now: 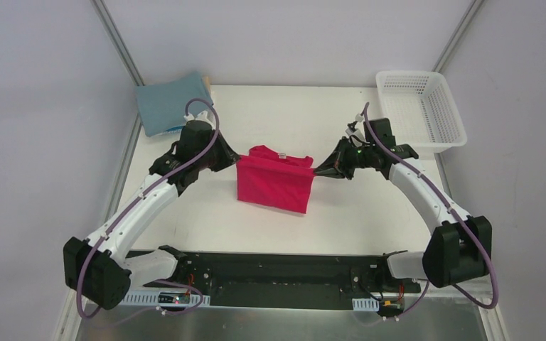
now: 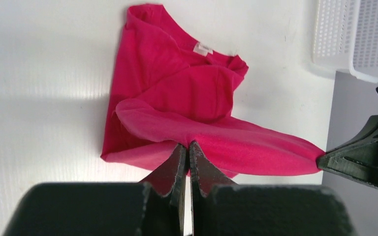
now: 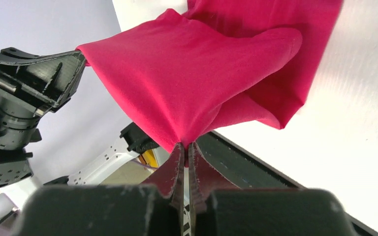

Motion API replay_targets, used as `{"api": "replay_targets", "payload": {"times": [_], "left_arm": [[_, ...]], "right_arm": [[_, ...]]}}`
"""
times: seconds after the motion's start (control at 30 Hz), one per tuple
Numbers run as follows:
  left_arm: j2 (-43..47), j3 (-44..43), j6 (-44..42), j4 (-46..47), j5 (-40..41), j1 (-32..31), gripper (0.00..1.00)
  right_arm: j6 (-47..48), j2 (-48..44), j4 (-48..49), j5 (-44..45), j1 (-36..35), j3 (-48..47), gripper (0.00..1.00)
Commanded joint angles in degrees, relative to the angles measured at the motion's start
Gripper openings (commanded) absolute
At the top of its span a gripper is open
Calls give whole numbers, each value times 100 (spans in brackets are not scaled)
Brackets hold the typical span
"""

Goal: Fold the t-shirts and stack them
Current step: Fold the long partially folded tshirt into a neat square

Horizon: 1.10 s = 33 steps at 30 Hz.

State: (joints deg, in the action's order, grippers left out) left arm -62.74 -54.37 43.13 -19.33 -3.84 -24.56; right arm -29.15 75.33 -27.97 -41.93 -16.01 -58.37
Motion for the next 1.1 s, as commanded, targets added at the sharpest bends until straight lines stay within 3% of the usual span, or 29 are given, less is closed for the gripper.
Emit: {"api": "replay_targets", "payload": {"times": [0.0,0.33,0.8,1.07], "left_arm": [[-595,-629,-399,371,677,50,0],[-2094,-1429,-563,422,332,375,0],[-3584,-2247,-881,457,-440,654,0],[-4149,-2577,-866,456,-353,709,0]], "right_arm": [[121,269,204,329,205,-441,0],[0,1326,599,119,423,-808,0],[-340,1979,1241,413,546,-792,0],[-359,2788,1456,531,646,-1197,0]]}}
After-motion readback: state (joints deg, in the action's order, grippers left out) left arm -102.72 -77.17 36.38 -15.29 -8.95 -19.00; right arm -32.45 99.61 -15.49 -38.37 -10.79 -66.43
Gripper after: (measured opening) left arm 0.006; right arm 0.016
